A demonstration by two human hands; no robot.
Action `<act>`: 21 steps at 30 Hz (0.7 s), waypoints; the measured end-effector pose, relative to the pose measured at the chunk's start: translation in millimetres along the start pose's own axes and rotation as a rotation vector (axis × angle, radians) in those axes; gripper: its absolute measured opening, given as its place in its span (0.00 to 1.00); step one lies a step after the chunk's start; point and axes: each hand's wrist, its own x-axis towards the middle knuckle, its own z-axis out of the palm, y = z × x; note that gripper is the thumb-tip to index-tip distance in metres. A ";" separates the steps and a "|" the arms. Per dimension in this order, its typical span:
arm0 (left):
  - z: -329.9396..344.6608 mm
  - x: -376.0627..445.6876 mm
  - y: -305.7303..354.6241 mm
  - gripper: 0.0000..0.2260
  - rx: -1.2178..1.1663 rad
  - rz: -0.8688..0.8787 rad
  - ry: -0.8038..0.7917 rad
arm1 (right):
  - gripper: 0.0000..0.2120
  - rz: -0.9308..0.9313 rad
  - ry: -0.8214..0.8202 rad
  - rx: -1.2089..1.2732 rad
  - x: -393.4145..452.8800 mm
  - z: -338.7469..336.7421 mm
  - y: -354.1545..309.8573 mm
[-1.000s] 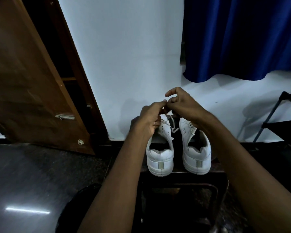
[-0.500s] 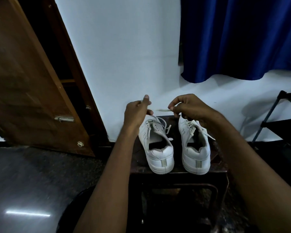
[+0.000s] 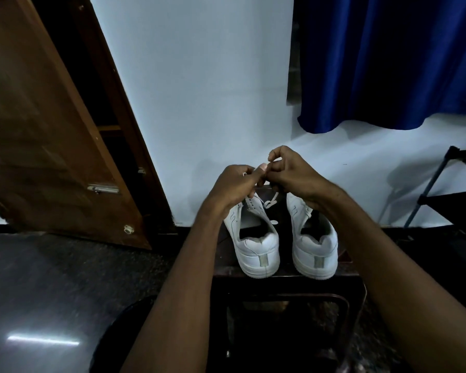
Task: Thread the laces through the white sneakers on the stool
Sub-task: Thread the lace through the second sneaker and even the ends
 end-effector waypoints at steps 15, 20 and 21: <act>-6.6 -6.7 8.3 0.14 -0.067 0.071 0.051 | 0.07 0.021 -0.070 -0.050 -0.9 -14.5 -3.3; -4.7 2.5 1.0 0.13 0.064 0.068 0.298 | 0.08 0.041 -0.075 -0.056 -2.9 -13.7 -6.2; -8.9 5.8 -2.4 0.14 0.083 0.034 0.409 | 0.08 0.054 -0.073 -0.045 -3.2 -16.2 -6.3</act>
